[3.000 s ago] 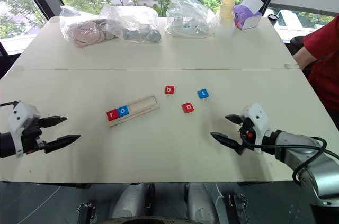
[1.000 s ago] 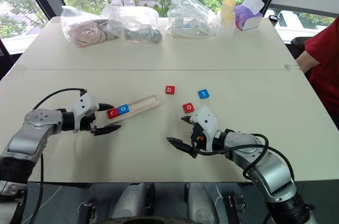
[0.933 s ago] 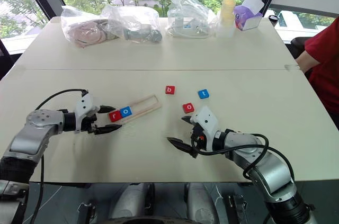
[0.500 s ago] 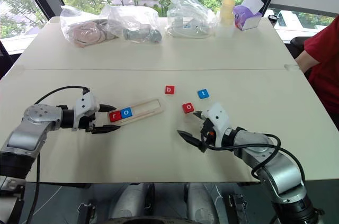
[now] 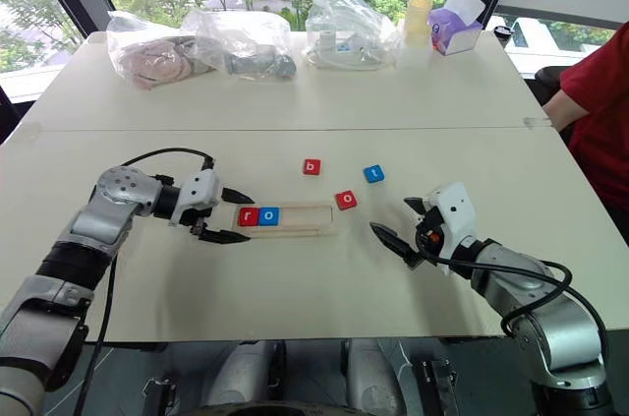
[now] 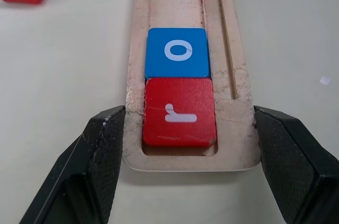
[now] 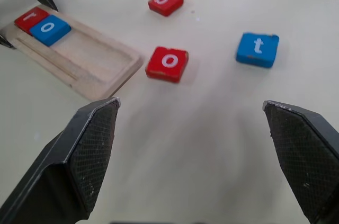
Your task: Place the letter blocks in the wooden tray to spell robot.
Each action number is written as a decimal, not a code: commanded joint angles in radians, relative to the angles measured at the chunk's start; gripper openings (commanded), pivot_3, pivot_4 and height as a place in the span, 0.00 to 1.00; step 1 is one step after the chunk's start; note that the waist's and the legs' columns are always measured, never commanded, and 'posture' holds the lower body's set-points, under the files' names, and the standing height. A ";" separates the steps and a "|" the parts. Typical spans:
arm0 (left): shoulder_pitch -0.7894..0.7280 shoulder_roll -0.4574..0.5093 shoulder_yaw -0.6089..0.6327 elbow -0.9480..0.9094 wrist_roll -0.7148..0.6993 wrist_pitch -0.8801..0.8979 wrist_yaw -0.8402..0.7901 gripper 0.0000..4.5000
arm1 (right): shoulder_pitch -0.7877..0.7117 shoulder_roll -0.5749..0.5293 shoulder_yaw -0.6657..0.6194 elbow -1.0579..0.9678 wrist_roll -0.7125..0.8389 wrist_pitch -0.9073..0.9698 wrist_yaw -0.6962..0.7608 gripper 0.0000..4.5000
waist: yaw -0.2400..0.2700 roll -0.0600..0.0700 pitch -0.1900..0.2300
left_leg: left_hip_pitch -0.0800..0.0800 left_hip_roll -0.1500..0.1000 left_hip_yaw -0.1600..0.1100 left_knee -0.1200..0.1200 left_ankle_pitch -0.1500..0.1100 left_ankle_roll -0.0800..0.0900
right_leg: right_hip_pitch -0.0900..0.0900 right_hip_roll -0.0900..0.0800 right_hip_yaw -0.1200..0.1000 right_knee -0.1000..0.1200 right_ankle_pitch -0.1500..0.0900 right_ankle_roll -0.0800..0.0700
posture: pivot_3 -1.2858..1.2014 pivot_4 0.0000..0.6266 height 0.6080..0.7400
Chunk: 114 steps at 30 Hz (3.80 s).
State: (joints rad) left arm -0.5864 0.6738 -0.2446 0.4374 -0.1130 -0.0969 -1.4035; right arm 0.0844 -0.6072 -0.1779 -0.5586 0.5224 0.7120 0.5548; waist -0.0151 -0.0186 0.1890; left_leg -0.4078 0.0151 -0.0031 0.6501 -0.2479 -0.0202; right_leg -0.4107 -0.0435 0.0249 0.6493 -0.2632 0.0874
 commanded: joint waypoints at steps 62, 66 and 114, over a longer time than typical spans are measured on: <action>0.265 0.090 0.263 -0.744 -0.270 0.497 0.413 1.00 | -0.677 0.300 0.366 0.287 -0.429 0.162 -0.198 0.35 | -0.018 0.000 0.000 | -0.005 0.000 -0.002 -0.002 0.001 -0.001 | -0.009 -0.004 0.001 0.005 0.002 -0.001 | 0.52 0.24 1.00; 0.224 0.073 0.202 -0.759 -0.291 0.522 0.369 1.00 | -0.561 0.172 0.225 0.050 -0.354 0.359 -0.153 0.35 | -0.007 -0.001 0.000 | -0.005 0.001 -0.002 -0.002 0.000 -0.001 | -0.009 -0.003 0.001 0.004 0.001 0.000 | 0.52 0.24 1.00; 0.222 0.244 0.197 -0.867 -0.397 0.674 0.173 1.00 | -0.260 -0.195 0.130 0.571 -0.260 -0.500 0.586 0.99 | 0.000 -0.001 0.001 | 0.001 0.001 0.000 0.000 -0.001 0.001 | 0.000 0.000 0.001 0.000 -0.001 0.000 | 0.52 0.24 1.00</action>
State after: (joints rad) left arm -0.3610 0.9052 -0.0821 -0.3988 -0.4917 0.5810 -1.2349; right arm -0.1613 -0.8050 -0.0506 0.0018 0.2735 0.2459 1.1363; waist -0.0149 -0.0193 0.1901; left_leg -0.4072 0.0159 -0.0027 0.6498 -0.2486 -0.0190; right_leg -0.4108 -0.0434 0.0255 0.6491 -0.2640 0.0878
